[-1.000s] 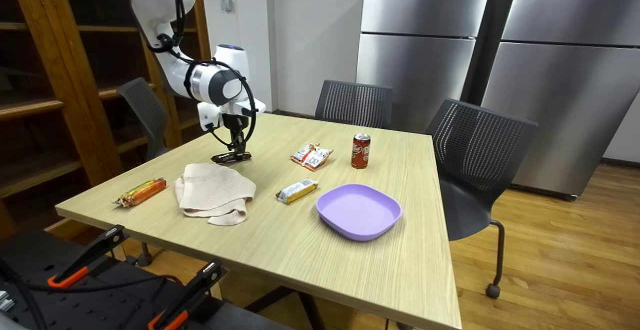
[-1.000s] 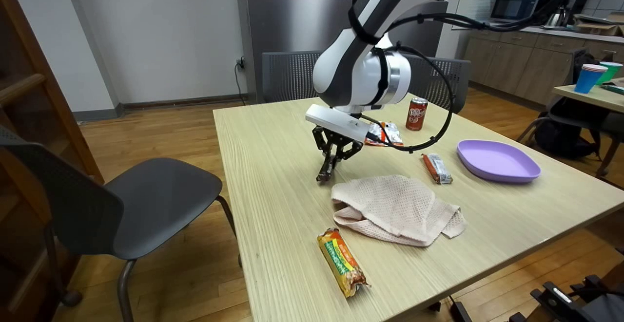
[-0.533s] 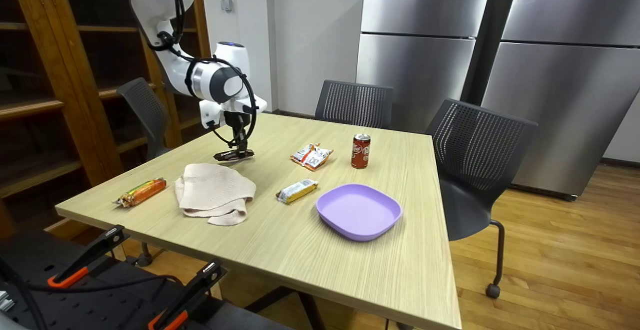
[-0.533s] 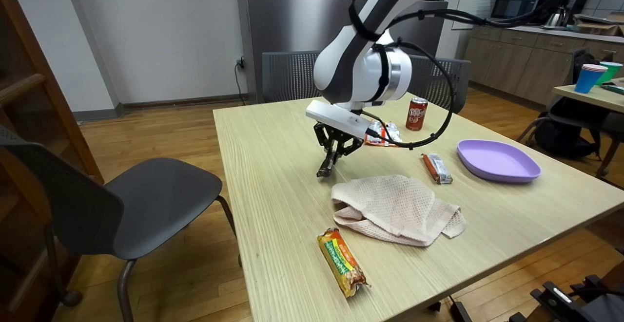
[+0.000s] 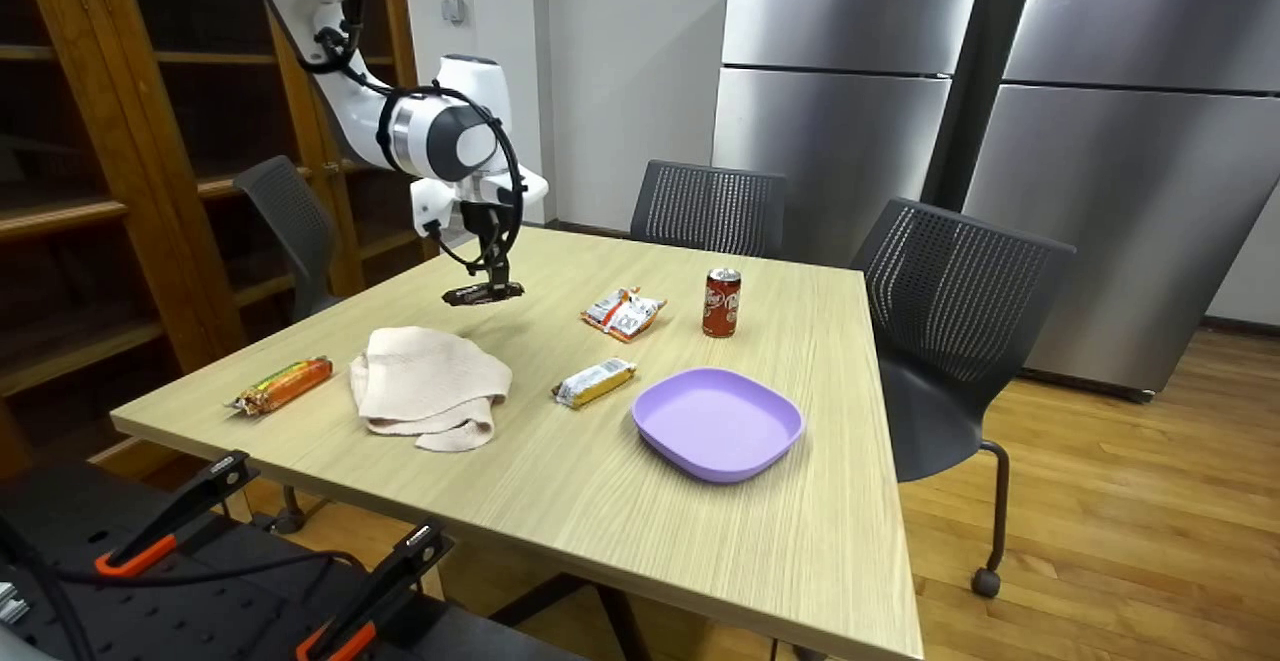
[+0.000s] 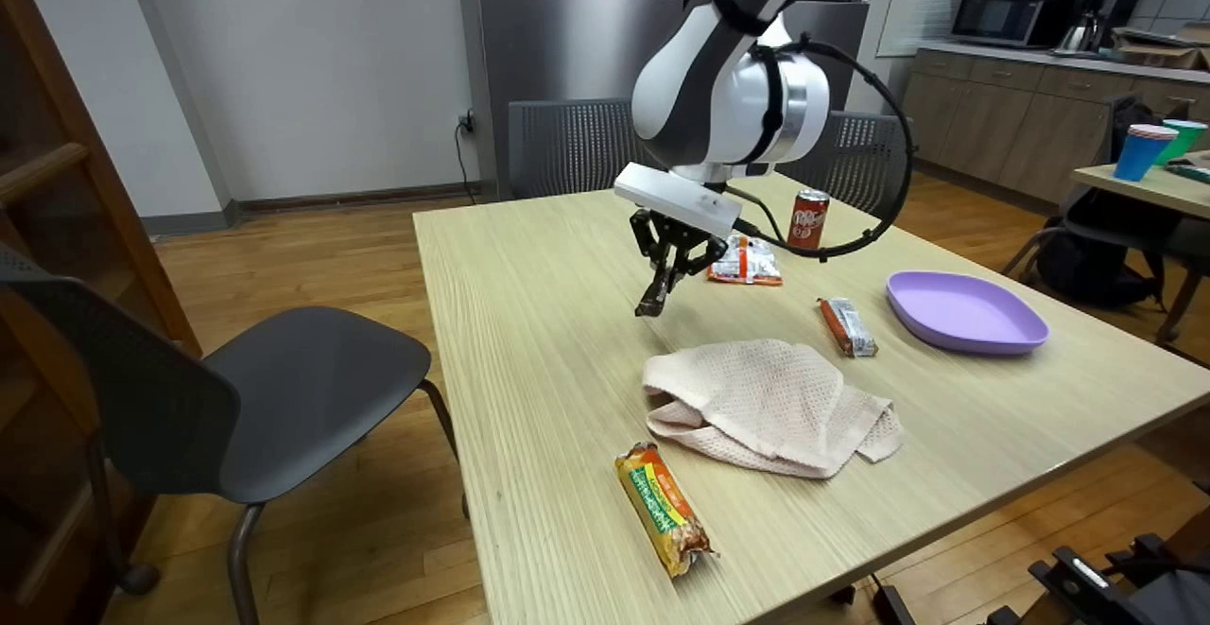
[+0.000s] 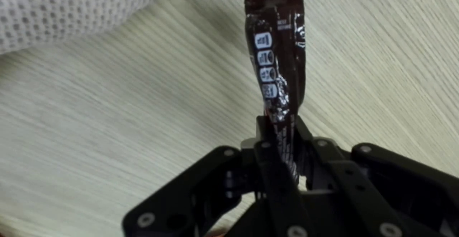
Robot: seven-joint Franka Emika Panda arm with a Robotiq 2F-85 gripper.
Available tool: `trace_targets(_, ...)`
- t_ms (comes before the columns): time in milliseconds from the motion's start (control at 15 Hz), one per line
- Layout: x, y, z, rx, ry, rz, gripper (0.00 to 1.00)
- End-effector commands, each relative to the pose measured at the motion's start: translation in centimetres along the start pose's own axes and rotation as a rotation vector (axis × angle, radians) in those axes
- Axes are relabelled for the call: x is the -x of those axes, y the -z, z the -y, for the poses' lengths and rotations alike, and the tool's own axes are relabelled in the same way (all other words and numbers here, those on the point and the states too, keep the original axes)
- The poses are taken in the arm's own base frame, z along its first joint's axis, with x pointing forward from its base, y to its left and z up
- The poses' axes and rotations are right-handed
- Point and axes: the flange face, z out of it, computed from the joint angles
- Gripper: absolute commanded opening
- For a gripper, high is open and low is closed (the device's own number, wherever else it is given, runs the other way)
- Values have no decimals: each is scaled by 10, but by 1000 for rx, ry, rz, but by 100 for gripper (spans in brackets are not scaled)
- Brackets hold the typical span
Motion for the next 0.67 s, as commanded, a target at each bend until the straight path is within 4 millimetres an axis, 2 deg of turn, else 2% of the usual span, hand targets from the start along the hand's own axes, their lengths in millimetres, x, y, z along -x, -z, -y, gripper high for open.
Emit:
trace_targets(0,-6,29,-26,23,-27,-6,4)
trace_targets(267,-26,46,-63,42,-45,-14,4)
trace_targets(600,-57,67,-123,78,-70,-49,4)
